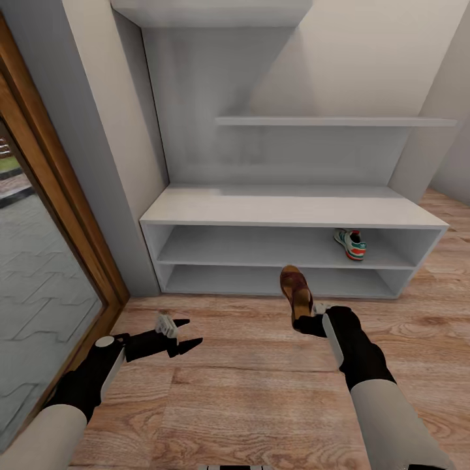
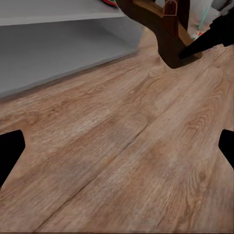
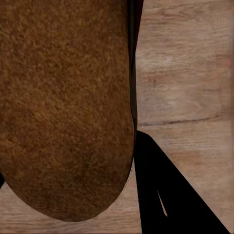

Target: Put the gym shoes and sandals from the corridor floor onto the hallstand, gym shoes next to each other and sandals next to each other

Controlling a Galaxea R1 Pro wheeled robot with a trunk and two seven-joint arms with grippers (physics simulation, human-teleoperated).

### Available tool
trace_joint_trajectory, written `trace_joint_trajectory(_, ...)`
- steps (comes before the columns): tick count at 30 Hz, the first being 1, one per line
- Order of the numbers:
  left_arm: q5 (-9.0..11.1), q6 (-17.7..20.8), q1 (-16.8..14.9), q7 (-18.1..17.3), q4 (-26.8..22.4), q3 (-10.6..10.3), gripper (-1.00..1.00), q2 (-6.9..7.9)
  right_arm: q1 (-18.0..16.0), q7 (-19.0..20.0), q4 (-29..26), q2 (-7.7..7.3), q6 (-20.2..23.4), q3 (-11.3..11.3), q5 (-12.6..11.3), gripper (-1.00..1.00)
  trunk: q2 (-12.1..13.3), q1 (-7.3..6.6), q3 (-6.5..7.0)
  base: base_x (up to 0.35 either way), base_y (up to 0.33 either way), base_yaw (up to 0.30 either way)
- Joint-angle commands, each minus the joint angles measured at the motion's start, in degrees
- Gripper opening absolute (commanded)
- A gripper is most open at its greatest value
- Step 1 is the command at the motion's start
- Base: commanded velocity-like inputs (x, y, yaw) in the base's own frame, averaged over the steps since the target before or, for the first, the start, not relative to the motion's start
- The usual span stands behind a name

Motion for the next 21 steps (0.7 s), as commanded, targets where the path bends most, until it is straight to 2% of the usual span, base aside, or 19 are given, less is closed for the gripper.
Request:
trace_joint_trajectory(1, -0.42, 0.43, -0.02, -0.29, -0.05, 0.1, 1.0, -0.05, -0.66, -0.22, -0.05, 0.23, 0.26, -0.16, -0.03, -1.0, -0.02, -0.01, -0.05, 0.0, 0.0, 0.0)
trace_joint_trajectory(8, -0.9, 0.45, -0.01, -0.48, -0.05, -0.25, 1.0, -0.29, -2.85, -0.28, -0.07, 0.84, 0.15, -0.13, 0.04, -1.0, -0.02, -0.01, -0.05, 0.0, 0.0, 0.0)
trace_joint_trajectory(10, -0.93, 0.49, -0.01, -0.52, -0.05, -1.42, 1.0, -0.72, -2.99, -0.3, -0.06, 0.88, -0.16, -0.13, 0.05, -1.0, -0.02, -0.01, -0.05, 0.0, 0.0, 0.0)
trace_joint_trajectory(13, -0.92, 0.53, -0.02, -0.41, 0.03, -5.97, 1.0, -2.1, -3.09, -0.31, -0.05, 0.85, -1.63, -0.11, 0.05, -1.0, -0.02, -0.01, -0.05, 0.0, 0.0, 0.0)
trace_joint_trajectory(14, -0.81, 0.52, -0.02, 0.0, 0.66, -10.68, 1.0, -3.28, -3.11, -0.3, -0.05, 0.84, -3.66, -0.1, 0.05, -1.0, -0.02, -0.01, -0.05, 0.0, 0.0, 0.0)
trace_joint_trajectory(15, -0.74, 0.49, -0.02, 0.17, 1.6, -12.47, 1.0, -3.9, -3.12, -0.28, -0.05, 0.84, -4.6, -0.1, 0.05, -1.0, -0.02, -0.01, -0.05, 0.0, 0.0, 0.0)
trace_joint_trajectory(17, -0.69, 0.42, -0.02, 0.44, 3.14, -14.02, 1.0, -5.06, -3.13, -0.28, -0.05, 0.83, -5.49, -0.1, 0.05, -1.0, -0.02, -0.01, -0.05, 0.0, 0.0, 0.0)
trace_joint_trajectory(18, -0.74, 0.38, -0.02, 0.73, 4.07, -14.81, 1.0, -6.45, -3.13, -0.26, -0.05, 0.83, -5.95, -0.1, 0.05, -1.0, -0.02, -0.01, -0.05, 0.0, 0.0, 0.0)
trace_joint_trajectory(19, -0.76, 0.37, -0.02, 0.9, 4.42, -15.11, 1.0, -7.19, -3.13, -0.25, -0.05, 0.83, -6.12, -0.07, 0.05, -1.0, -0.02, -0.01, -0.05, 0.0, 0.0, 0.0)
trace_joint_trajectory(21, -0.75, 0.36, -0.02, 1.01, 4.65, -15.3, 1.0, -7.82, -3.13, -0.24, -0.06, 0.83, -6.23, -0.04, 0.05, -1.0, -0.02, -0.01, -0.05, 0.0, 0.0, 0.0)
